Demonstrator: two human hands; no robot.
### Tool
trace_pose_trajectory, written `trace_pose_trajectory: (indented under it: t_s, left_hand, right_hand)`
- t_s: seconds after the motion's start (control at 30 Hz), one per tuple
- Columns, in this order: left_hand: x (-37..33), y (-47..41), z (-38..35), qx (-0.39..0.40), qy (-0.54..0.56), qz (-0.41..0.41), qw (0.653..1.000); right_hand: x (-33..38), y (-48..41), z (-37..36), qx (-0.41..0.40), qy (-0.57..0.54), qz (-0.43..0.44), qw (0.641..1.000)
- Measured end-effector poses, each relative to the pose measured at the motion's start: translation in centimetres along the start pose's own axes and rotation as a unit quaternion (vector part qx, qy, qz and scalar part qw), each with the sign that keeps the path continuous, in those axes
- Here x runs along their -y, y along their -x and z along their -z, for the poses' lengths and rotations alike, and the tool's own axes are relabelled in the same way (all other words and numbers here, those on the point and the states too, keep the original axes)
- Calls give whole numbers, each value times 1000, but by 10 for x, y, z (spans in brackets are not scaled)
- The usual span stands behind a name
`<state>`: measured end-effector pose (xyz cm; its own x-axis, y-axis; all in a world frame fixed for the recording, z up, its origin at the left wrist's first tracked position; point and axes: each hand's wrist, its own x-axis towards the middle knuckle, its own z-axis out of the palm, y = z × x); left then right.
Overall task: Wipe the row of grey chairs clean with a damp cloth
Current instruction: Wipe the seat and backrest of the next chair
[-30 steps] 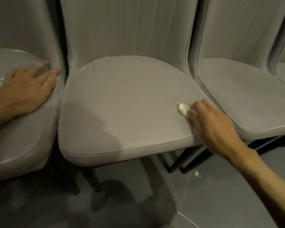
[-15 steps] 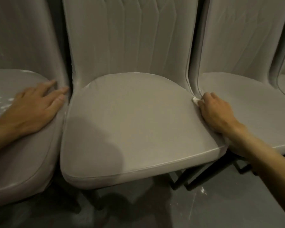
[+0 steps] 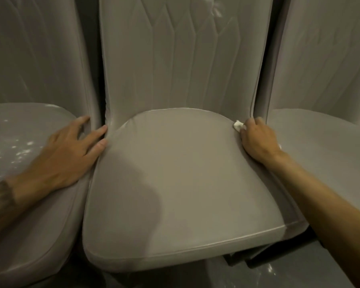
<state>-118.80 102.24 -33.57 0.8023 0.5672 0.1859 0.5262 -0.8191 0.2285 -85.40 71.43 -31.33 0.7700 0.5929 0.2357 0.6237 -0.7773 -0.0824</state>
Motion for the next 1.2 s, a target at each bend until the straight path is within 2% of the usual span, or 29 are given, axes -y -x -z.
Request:
trace_pose_trajectory:
  t_s: [0.17,0.33,0.43,0.6,0.73,0.87,1.03,1.1,1.2]
  left_hand:
    - [3,0,-5,7,-6,0,1000]
    - [4,-3,-5,18,-6,9,1000]
    - [4,-2,-5,22,-3,14,1000]
    - [9,-2,-8,22,1,8,1000]
    - [10,0,-12,22,-4,9,1000]
    - [10,1,-12,22,-1,12,1000]
    - [8,1,-10,25,11,20,999]
    - [7,0,-9,22,18,22,999]
    - [9,1,-12,31,1,17,999]
  right_hand:
    - [-15,27,-4,-26,-8,18,999]
    - [27,-28,-15,-38,46,-36,998]
    - [54,-55,-20,-33,41,-30,998]
    - [36,-47,-26,-79,35,-18,996]
    - [65,-68,-36,-77,21,-44,996]
    - [110,-102,-45,-48,-45,-12,998]
    - [118,-104,-42,-16,-98,100,990]
    - [100,-98,-42,-41,-68,81,994]
    - [93,-95,-46,-60,-5,-6,998]
